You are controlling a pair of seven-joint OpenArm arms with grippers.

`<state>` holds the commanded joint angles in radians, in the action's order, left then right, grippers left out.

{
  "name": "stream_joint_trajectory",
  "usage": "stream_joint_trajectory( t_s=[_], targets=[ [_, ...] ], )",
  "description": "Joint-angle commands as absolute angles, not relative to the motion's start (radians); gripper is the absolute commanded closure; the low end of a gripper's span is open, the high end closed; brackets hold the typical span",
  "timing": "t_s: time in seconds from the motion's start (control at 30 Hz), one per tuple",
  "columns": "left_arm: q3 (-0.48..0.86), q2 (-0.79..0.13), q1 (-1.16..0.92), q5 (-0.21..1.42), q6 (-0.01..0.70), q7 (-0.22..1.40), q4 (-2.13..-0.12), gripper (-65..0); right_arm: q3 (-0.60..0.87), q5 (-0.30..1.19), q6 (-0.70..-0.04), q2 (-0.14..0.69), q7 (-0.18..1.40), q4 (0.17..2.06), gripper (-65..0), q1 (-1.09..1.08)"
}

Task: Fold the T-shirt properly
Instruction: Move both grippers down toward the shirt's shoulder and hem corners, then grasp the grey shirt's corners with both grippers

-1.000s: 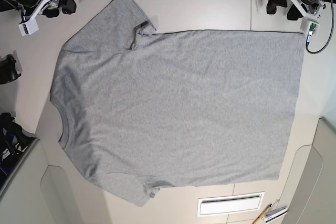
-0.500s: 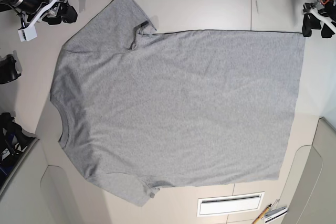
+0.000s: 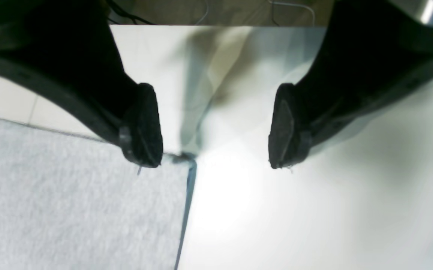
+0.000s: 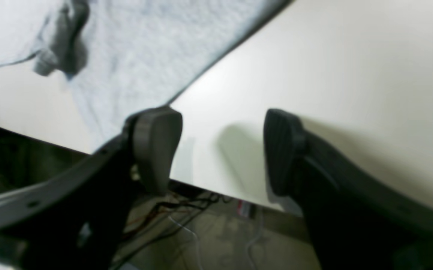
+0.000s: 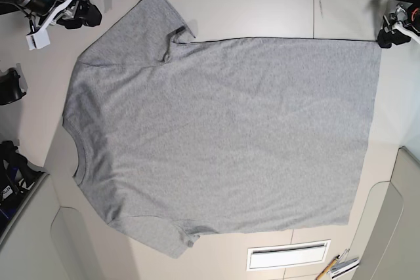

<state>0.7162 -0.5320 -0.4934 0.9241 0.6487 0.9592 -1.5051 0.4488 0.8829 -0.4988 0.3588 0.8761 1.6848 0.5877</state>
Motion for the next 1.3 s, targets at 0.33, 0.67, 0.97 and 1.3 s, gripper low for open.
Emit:
stream_joint_trajectory(
  t_s=[0.33, 0.67, 0.97, 1.3],
  targets=[
    [0.677, -0.532, -0.474, 0.894, 0.652, 0.931, -1.495, -47.7, 0.444, 0.883, -0.499, 0.343, 0.876, 1.685, -38.2, 0.588],
    [0.607, -0.532, -0.463, 0.894, 0.653, 0.912, -1.447, -47.7, 0.371, 0.882, -0.499, 0.295, 0.875, 1.685, -38.2, 0.573],
    [0.594, -0.528, -0.463, 0.895, 0.656, 0.909, -1.447, -47.7, 0.324, 0.869, -0.498, 0.218, 0.872, 1.685, -38.2, 0.523],
    [0.511, -0.524, -0.463, 0.900, 0.664, 0.928, -1.447, -47.6, 0.300, 0.864, -0.499, 0.213, 0.870, 1.685, -38.2, 0.505]
  ],
)
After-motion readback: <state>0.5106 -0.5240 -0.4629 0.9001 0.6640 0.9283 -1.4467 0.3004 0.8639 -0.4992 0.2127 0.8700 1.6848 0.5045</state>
